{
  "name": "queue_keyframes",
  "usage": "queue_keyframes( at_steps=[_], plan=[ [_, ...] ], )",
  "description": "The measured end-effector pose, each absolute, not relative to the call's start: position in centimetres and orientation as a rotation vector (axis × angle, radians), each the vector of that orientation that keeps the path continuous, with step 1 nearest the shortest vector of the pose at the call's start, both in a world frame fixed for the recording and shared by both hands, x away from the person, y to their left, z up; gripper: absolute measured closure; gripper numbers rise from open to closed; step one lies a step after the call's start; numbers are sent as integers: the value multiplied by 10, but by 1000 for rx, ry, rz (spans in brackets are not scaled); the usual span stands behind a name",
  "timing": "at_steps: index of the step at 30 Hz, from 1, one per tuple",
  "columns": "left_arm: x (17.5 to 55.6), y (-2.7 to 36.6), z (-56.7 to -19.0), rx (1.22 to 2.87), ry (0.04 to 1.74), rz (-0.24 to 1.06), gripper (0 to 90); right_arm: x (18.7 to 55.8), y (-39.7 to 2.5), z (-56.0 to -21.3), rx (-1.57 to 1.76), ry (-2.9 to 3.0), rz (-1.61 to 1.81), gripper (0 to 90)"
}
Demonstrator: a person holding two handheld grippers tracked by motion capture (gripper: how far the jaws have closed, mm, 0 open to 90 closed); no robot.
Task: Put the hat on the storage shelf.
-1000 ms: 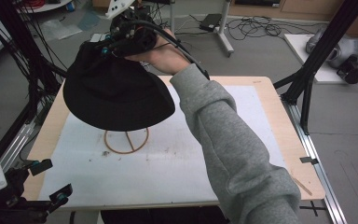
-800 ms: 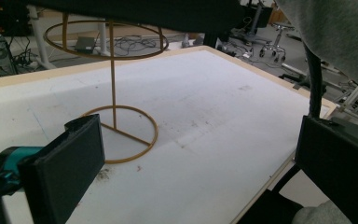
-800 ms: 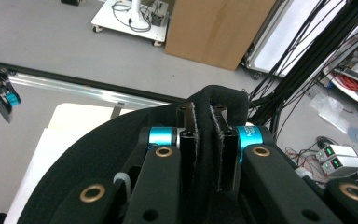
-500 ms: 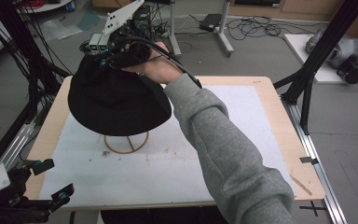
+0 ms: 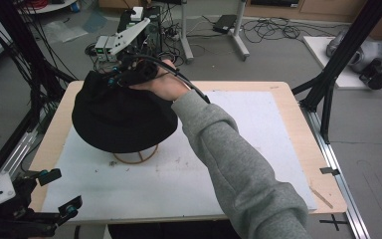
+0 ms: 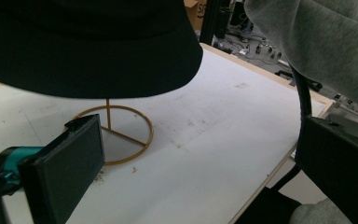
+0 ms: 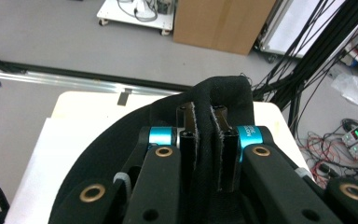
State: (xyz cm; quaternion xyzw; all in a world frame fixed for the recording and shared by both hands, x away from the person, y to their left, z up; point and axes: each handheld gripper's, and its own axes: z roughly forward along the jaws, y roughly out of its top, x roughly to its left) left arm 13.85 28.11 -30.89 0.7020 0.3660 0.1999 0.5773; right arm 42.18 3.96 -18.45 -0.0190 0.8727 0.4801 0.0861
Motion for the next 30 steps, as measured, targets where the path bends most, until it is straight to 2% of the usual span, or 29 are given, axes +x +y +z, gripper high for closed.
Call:
queue_keyframes(
  at_steps=[9,14,17,18,21,22,23,24,25,27,28,30],
  plan=[
    [139,283,-310,1637,860,469,18,422,40,-187,-53,2599,1441,814],
    [139,282,-310,1641,862,466,18,423,40,-187,-21,2594,1457,693],
    [139,282,-310,1640,862,465,18,424,40,-188,-9,2594,1453,656],
    [139,283,-310,1638,862,466,18,424,40,-188,4,2591,1458,582],
    [139,283,-310,1637,863,467,18,427,40,-189,40,2577,1470,457],
    [139,283,-310,1637,863,467,18,427,40,-189,40,2577,1470,457],
    [139,283,-310,1638,863,467,18,428,40,-188,65,2570,1484,355],
    [139,283,-310,1639,863,466,18,428,40,-188,65,2570,1484,355],
    [140,283,-311,1639,864,465,18,429,39,-188,78,2554,1490,278],
    [140,283,-311,1640,864,464,18,430,38,-188,105,2551,1504,187],
    [140,283,-311,1640,864,464,18,430,38,-188,105,2551,1504,187],
    [141,282,-311,1639,864,463,18,433,35,-187,145,2550,1552,107]
  ],
)
